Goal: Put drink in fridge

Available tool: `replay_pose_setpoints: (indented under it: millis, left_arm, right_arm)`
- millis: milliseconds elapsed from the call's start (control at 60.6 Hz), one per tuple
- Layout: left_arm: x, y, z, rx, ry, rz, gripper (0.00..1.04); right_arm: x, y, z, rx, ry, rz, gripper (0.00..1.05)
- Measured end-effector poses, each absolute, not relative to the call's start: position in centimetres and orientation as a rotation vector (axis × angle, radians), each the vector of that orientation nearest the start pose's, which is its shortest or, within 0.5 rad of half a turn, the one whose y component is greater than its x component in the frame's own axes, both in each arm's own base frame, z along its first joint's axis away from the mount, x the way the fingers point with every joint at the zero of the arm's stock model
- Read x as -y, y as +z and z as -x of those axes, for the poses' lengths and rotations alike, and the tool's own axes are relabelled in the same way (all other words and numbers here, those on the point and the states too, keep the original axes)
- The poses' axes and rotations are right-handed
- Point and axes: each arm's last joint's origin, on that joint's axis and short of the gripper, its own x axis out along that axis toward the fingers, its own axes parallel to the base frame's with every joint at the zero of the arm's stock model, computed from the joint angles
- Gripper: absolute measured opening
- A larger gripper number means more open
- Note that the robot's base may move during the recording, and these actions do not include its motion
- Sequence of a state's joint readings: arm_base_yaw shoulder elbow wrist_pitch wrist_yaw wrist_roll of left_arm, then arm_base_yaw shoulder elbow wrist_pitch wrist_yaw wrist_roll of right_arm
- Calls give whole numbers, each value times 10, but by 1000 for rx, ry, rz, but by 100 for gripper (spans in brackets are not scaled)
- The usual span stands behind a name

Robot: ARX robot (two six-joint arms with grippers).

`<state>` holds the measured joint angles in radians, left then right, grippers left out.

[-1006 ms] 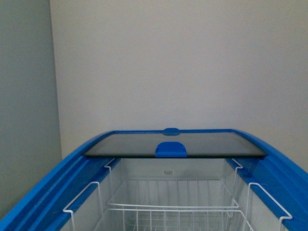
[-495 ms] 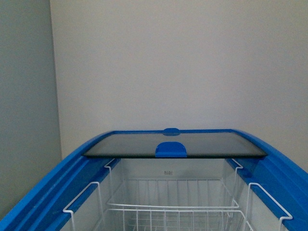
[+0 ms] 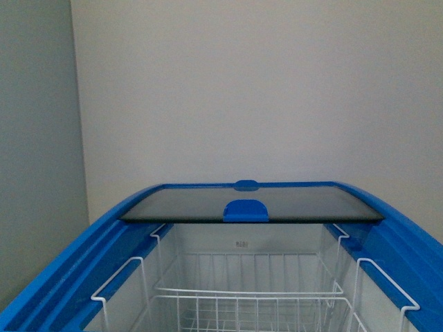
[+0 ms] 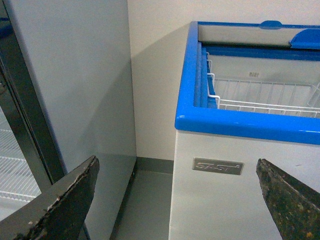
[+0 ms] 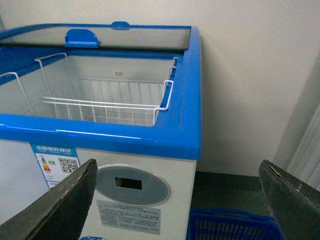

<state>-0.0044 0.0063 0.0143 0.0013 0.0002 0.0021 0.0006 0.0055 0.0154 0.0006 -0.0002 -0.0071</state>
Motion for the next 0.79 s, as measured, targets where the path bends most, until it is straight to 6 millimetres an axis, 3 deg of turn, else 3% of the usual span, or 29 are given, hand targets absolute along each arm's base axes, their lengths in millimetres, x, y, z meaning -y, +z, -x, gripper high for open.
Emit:
replay_pose_setpoints:
  millis: [792]
  left_arm:
    - [0,168,-97,9,-5,-2,97]
  right_arm:
    - [0,168,-97,10,1,7,97]
